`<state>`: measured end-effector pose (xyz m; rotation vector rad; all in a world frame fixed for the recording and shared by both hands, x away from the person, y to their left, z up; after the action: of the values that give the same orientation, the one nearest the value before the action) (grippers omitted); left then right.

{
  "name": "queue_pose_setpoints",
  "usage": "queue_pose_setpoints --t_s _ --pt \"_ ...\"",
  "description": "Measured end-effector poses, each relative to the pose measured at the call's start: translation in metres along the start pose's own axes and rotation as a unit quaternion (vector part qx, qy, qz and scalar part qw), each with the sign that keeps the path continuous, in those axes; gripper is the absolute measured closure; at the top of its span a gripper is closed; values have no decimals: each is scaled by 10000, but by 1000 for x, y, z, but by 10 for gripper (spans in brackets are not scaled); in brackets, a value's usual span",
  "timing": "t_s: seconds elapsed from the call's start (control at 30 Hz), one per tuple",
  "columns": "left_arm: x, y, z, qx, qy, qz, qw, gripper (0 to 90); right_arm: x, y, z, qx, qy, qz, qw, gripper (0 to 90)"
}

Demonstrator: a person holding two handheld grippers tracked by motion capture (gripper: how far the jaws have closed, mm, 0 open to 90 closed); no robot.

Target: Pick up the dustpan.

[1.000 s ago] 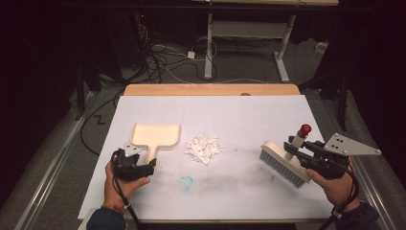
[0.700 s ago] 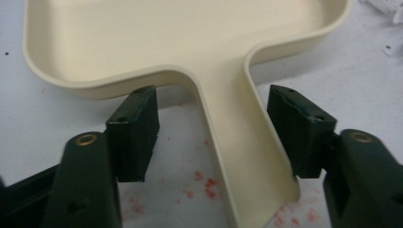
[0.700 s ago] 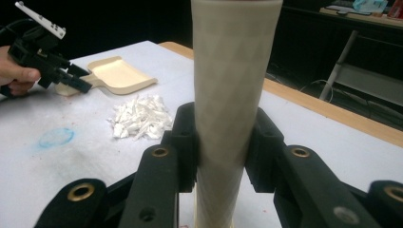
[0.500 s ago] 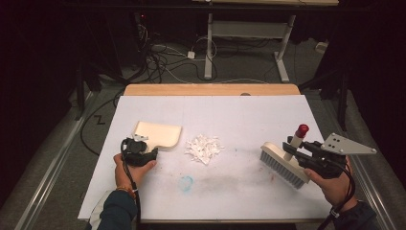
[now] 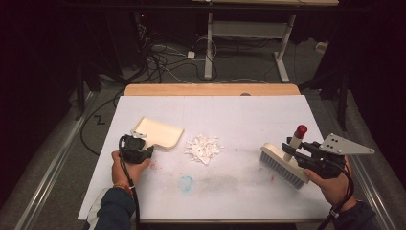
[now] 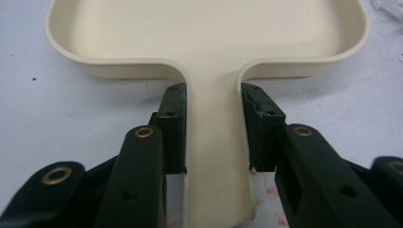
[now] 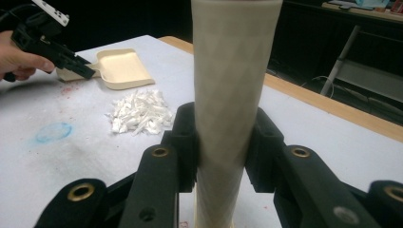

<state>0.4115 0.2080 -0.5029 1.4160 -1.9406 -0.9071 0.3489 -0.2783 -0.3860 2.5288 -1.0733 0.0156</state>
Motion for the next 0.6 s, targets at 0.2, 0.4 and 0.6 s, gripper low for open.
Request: queue_pose_setpoints --t_s 0.2,0.4,0.6 --pt "-2 25 1 -39 -223 210 9995 631 2 0 1 -7 4 52 10000 701" --pt "-2 48 16 -205 -472 321 9982 632 4 0 2 -22 -12 110 9999 701" --pt "5 65 28 -265 -666 504 9962 631 7 1 3 -29 -38 155 9999 701"
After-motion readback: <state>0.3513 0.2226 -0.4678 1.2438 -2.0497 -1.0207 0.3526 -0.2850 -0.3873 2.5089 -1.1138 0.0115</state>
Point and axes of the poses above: each handheld gripper's, and its own axes: y roughly backward along the jaws, z roughly out of its underside, x roughly to its right, the point moved 5 cm from there along -y, roughly forward along the jaws, and after that the axes turned 5 degrees about y, right-handed, at the moved point
